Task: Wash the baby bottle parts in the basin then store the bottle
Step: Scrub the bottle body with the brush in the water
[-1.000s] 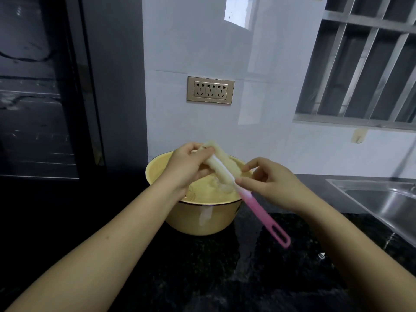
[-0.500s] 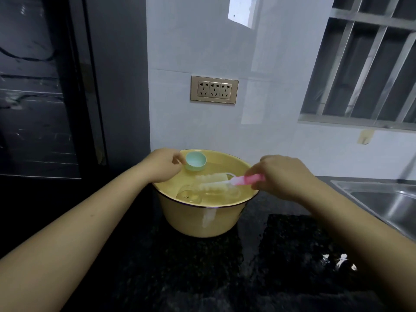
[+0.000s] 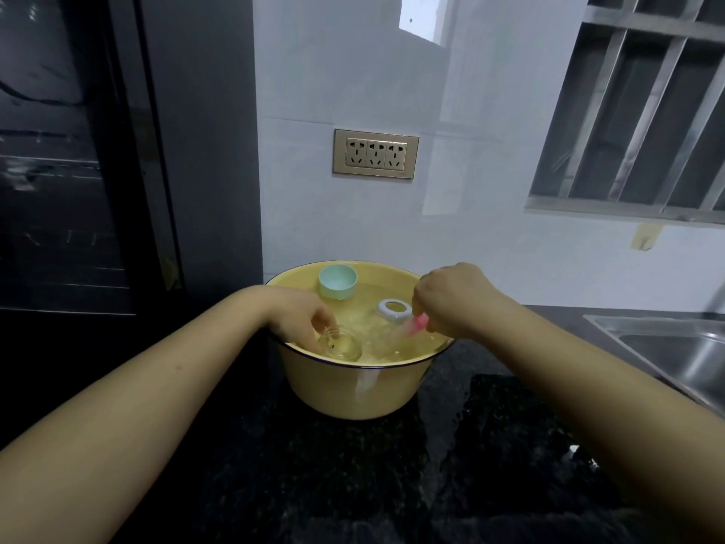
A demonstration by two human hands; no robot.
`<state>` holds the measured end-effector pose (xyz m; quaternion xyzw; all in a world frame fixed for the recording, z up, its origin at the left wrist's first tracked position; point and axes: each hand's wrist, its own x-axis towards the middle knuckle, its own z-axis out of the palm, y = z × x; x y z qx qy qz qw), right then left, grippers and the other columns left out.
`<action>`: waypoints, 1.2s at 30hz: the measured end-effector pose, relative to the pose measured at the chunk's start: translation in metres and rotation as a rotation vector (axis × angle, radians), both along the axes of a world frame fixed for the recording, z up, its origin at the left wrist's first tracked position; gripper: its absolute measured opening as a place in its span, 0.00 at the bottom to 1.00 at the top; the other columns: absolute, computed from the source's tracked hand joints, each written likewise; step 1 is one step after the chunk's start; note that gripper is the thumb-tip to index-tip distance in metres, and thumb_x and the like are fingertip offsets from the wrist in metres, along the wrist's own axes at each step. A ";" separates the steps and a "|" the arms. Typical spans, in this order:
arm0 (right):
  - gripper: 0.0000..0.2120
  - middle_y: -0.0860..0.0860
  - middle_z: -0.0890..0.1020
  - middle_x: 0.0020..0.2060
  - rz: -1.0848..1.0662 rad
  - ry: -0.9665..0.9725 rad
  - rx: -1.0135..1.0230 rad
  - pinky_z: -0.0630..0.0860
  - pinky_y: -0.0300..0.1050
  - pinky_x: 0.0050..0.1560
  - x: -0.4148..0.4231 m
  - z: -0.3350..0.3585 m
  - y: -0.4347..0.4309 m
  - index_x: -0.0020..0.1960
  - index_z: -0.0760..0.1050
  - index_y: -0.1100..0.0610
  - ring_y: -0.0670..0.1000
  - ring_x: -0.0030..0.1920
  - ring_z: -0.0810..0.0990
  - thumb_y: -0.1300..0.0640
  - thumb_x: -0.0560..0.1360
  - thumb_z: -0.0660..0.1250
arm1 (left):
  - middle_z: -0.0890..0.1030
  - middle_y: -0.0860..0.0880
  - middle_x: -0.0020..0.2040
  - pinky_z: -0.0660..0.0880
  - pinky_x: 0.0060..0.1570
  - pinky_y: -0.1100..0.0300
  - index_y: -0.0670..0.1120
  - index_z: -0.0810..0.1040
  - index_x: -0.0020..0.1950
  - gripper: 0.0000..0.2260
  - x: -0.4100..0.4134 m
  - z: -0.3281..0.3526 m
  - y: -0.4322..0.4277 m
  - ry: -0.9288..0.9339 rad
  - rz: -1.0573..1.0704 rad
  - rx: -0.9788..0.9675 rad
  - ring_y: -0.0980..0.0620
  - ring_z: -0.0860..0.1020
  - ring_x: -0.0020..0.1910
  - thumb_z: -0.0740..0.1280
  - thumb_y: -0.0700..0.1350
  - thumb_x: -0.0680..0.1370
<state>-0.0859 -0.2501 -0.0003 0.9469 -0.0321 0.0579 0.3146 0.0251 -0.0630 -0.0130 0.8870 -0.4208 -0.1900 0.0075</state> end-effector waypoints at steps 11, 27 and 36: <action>0.13 0.50 0.80 0.53 0.006 -0.066 0.084 0.67 0.41 0.43 -0.005 0.001 -0.016 0.57 0.79 0.50 0.54 0.53 0.79 0.49 0.77 0.62 | 0.77 0.52 0.58 0.69 0.56 0.58 0.50 0.72 0.62 0.22 -0.006 -0.014 -0.039 0.061 0.011 -0.035 0.51 0.74 0.58 0.67 0.59 0.72; 0.11 0.48 0.80 0.51 0.013 -0.075 0.170 0.73 0.43 0.45 -0.014 0.012 -0.011 0.55 0.80 0.48 0.53 0.53 0.79 0.51 0.76 0.63 | 0.74 0.47 0.64 0.66 0.54 0.59 0.45 0.68 0.67 0.21 -0.003 -0.030 -0.053 -0.078 -0.035 0.087 0.45 0.72 0.62 0.63 0.53 0.78; 0.13 0.46 0.80 0.51 0.074 -0.058 0.245 0.69 0.41 0.42 -0.031 0.030 -0.009 0.57 0.78 0.41 0.51 0.53 0.78 0.48 0.73 0.67 | 0.73 0.44 0.64 0.71 0.58 0.53 0.44 0.65 0.70 0.21 0.003 -0.035 -0.047 -0.217 -0.026 0.233 0.43 0.72 0.61 0.62 0.46 0.77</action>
